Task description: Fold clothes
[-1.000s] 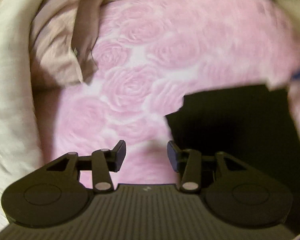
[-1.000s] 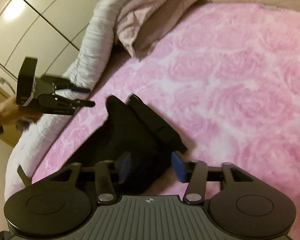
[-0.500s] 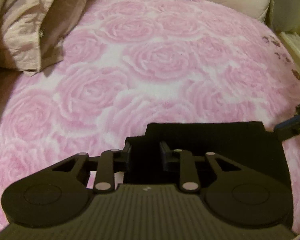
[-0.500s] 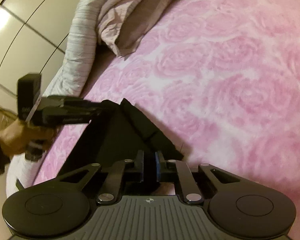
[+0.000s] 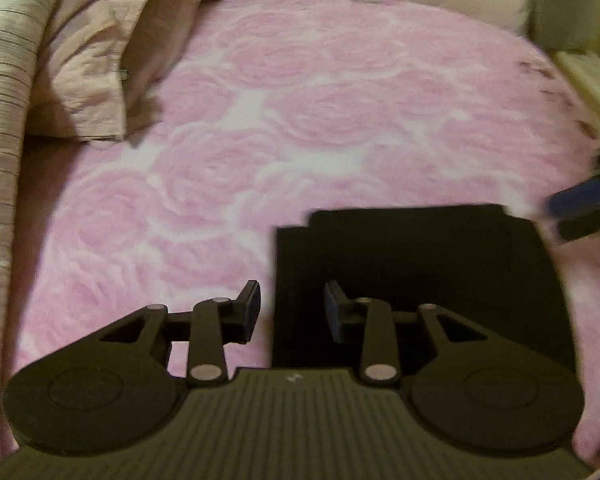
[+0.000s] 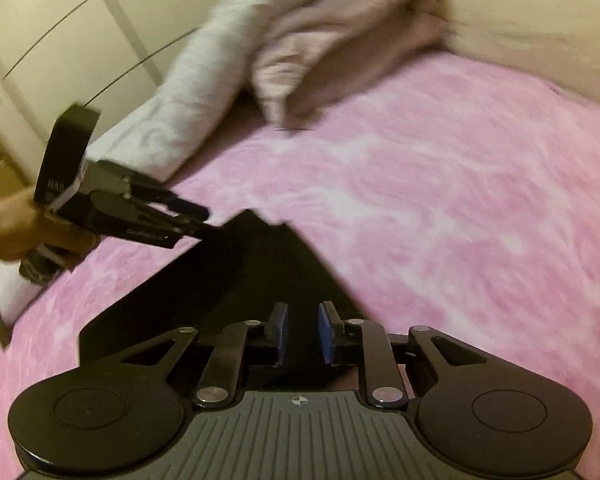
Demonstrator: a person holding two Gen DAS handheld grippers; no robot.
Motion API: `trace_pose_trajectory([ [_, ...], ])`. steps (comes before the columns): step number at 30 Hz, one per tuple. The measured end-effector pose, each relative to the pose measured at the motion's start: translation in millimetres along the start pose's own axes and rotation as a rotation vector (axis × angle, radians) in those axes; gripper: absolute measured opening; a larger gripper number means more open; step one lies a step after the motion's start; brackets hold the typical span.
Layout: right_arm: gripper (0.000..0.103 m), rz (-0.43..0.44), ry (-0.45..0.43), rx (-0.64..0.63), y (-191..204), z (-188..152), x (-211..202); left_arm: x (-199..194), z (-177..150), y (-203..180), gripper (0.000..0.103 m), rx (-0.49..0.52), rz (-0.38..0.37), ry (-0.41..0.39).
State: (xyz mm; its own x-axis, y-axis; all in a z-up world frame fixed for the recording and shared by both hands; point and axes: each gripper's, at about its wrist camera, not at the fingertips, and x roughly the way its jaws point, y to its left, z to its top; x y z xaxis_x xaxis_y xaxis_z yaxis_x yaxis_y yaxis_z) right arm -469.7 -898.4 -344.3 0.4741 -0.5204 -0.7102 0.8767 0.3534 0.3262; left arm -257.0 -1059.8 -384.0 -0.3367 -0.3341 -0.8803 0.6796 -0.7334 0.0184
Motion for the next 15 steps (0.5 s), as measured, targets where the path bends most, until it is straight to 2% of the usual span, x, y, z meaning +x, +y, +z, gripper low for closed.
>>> trace_pose_trajectory([
  [3, 0.021, -0.060, 0.073, -0.083, 11.7, -8.8, 29.3, 27.3, -2.7, -19.0, 0.031, 0.070, -0.013, 0.048],
  [5, 0.021, -0.103, 0.129, -0.080, 5.4, -15.4, 47.1, 45.3, -4.3, -31.0, 0.031, 0.114, -0.022, 0.077],
  [8, 0.021, -0.105, 0.142, -0.090, 1.7, -17.6, 54.7, 60.3, -0.5, -21.9, 0.033, 0.063, -0.035, 0.037],
  [10, 0.020, -0.100, 0.146, -0.095, -0.2, -16.5, 54.0, 55.7, 0.1, -14.4, 0.029, 0.014, -0.053, 0.035],
  [13, 0.021, -0.112, 0.153, -0.097, 0.6, -11.5, 43.7, 41.4, -0.1, -8.4, 0.028, -0.001, -0.028, 0.035],
  [15, 0.021, -0.117, 0.158, -0.109, 1.7, -14.0, 42.5, 50.6, -3.3, -2.2, 0.028, -0.015, -0.031, 0.052],
])
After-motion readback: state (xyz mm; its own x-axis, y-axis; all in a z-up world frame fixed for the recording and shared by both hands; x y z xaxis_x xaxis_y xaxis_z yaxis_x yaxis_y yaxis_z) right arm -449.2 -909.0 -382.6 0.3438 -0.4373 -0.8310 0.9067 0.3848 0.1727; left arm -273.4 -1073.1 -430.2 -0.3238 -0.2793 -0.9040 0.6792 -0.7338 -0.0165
